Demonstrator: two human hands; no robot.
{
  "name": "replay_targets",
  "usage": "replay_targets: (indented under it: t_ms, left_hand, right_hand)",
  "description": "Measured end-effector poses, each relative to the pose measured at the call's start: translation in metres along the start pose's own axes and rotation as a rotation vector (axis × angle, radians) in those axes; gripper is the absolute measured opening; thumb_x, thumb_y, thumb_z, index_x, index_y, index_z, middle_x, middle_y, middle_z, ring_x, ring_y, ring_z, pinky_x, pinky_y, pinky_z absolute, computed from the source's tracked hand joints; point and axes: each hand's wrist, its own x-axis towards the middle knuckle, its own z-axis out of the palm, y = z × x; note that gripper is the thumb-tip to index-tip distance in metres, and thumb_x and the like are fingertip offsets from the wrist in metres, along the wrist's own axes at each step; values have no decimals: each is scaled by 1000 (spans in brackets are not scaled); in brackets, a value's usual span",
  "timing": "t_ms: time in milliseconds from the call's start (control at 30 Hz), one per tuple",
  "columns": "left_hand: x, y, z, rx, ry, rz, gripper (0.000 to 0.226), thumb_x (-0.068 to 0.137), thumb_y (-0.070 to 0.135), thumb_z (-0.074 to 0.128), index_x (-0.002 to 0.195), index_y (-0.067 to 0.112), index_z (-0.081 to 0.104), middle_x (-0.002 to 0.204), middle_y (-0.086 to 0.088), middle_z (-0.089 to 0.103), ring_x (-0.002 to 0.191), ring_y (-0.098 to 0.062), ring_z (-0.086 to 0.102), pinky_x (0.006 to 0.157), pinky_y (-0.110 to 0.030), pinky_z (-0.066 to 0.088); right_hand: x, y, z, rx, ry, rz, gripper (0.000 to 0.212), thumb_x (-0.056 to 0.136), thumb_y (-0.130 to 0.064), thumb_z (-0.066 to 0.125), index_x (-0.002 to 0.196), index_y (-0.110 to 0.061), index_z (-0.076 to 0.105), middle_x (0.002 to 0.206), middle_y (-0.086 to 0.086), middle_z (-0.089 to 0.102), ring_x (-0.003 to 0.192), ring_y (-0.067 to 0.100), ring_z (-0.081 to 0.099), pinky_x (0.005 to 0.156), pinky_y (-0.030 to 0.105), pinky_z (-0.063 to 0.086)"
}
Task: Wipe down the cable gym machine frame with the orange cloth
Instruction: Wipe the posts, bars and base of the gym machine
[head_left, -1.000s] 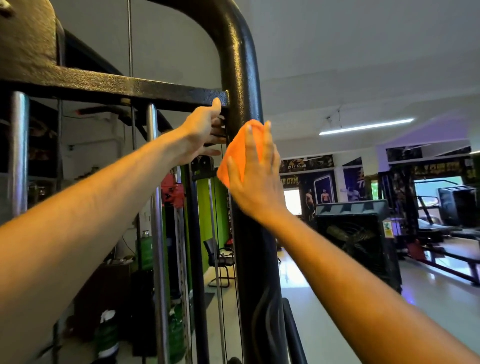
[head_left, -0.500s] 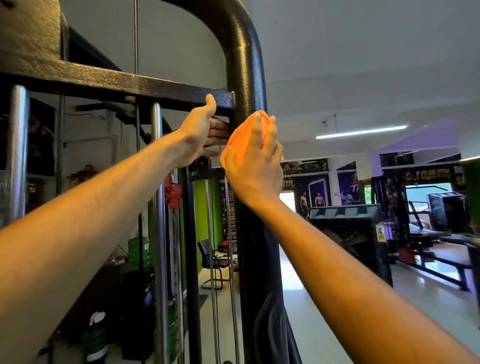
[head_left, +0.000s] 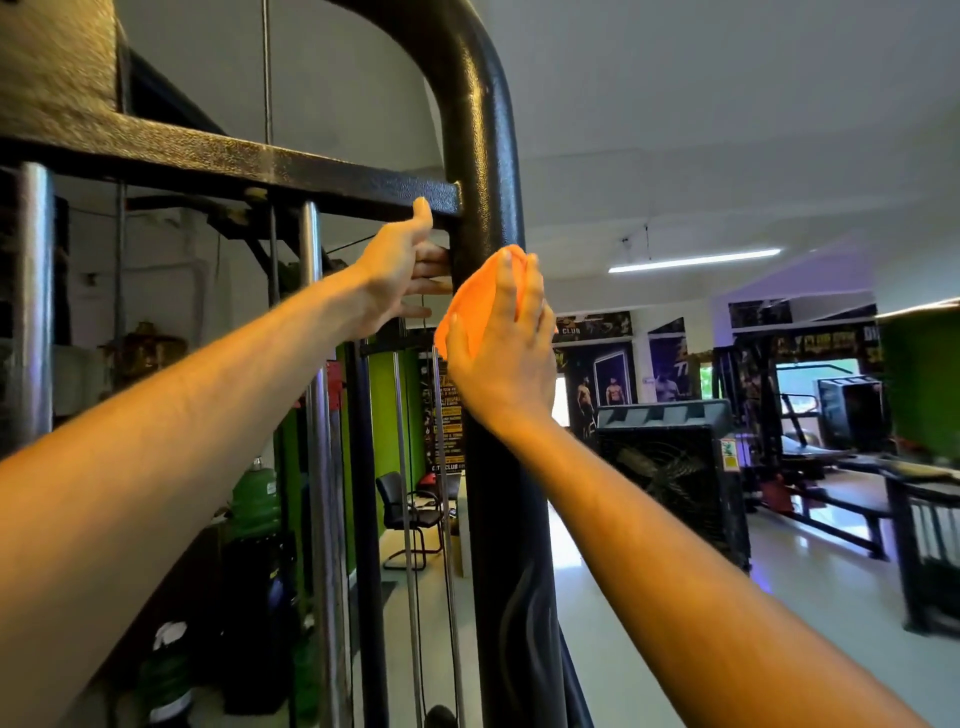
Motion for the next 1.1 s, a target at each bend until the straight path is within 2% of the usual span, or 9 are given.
replay_targets:
  t_ms: [133, 267, 367, 467, 600, 700, 867, 1000, 1100]
  left_hand:
    - [-7, -11, 9, -5, -6, 22, 50, 114, 56, 31, 117, 24, 70, 125, 4, 72, 124, -18, 64, 112, -50, 44]
    - [-14, -34, 27, -25, -4, 31, 36, 111, 47, 47, 137, 31, 66, 136, 5, 70, 123, -23, 65, 99, -42, 52]
    - [-16, -42, 30, -86, 5, 57, 40, 109, 48, 49, 144, 34, 64, 144, 5, 65, 128, -26, 63, 103, -46, 53]
    - [-16, -42, 33, -127, 11, 45, 41, 111, 47, 45, 143, 30, 66, 146, 6, 64, 128, -23, 64, 103, -47, 53]
    - [-18, -50, 35, -117, 28, 17, 50, 111, 51, 42, 158, 35, 49, 156, 7, 56, 132, -24, 61, 100, -47, 54]
    - [-26, -62, 45, -94, 31, 30, 43, 112, 45, 43, 154, 47, 48, 147, 8, 62, 130, -22, 62, 102, -47, 54]
    - [-37, -81, 59, -62, 90, -2, 55, 104, 50, 56, 154, 63, 39, 143, 7, 67, 130, -28, 65, 105, -53, 55]
    - [-39, -71, 62, -140, 145, -36, 45, 109, 40, 57, 154, 41, 48, 130, 2, 73, 102, -19, 74, 80, -37, 62]
    - [-39, -66, 64, -128, 182, -48, 43, 106, 45, 58, 148, 38, 55, 116, 1, 71, 84, -19, 68, 58, -28, 55]
  right_hand:
    - [-22, 11, -4, 17, -30, -57, 90, 107, -53, 57, 171, -28, -2, 181, 8, -2, 164, 36, 16, 124, 64, 36]
    - [-97, 37, -10, 70, -62, -109, 85, 111, -43, 57, 173, -27, 0, 182, 7, -3, 168, 28, 4, 131, 60, 25]
    - [-113, 43, -13, 80, -109, -111, 83, 112, -44, 55, 173, -30, 1, 182, 4, -4, 168, 25, 3, 132, 59, 21]
    - [-69, 37, -15, 19, -107, -109, 78, 113, -52, 47, 174, -28, 5, 182, 4, 0, 168, 28, 3, 132, 61, 16]
    - [-23, 28, -19, 39, -130, -82, 75, 113, -56, 41, 174, -30, 5, 182, 1, 0, 167, 30, 4, 132, 63, 16]
    - [-61, 33, -23, 156, -165, -86, 77, 114, -48, 45, 173, -32, -1, 182, -1, -7, 168, 27, -1, 132, 61, 22]
    - [-138, 56, -25, 210, -205, -102, 77, 114, -38, 52, 175, -24, 6, 182, 3, -7, 168, 26, -4, 131, 61, 23]
    - [-82, 47, -27, 243, -216, -100, 79, 113, -47, 48, 174, -28, 1, 182, 1, -6, 168, 28, 3, 128, 64, 29]
    - [-54, 44, -27, 270, -217, -89, 78, 113, -49, 46, 173, -28, 2, 182, -1, -5, 168, 28, 3, 127, 64, 31]
